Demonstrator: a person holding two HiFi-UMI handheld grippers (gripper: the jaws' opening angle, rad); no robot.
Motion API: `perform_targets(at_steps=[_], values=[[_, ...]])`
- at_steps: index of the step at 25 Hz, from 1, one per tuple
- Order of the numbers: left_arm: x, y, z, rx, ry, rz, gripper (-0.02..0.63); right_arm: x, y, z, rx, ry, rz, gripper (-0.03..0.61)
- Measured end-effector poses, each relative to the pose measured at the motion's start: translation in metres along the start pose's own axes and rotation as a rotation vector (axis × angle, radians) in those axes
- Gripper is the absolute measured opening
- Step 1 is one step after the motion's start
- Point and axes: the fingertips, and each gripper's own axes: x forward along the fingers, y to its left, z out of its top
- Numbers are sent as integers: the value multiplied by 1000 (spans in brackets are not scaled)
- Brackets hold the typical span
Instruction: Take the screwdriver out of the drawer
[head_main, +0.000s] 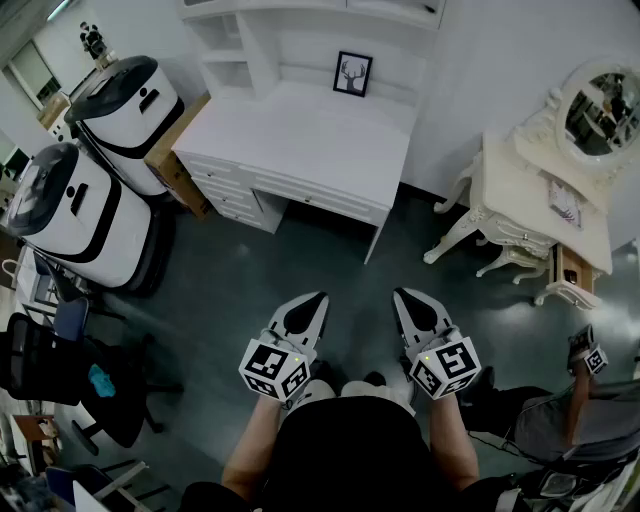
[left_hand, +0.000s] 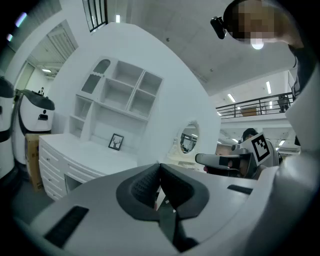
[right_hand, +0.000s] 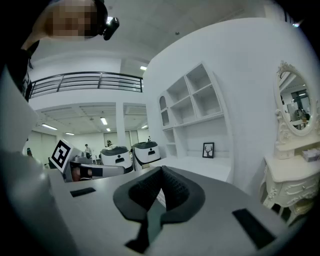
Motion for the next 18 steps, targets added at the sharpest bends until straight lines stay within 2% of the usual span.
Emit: perform_targets(at_steps=[7, 14, 18], values=[[-5, -9, -2, 2, 13, -29, 25, -2, 6, -4, 23, 2, -9, 14], [-10, 7, -4, 0, 28, -38, 25, 12, 18, -9, 44, -1, -3, 14], [-14, 15, -9, -8, 40, -47, 25, 18, 24, -12, 78, -22, -29, 17]])
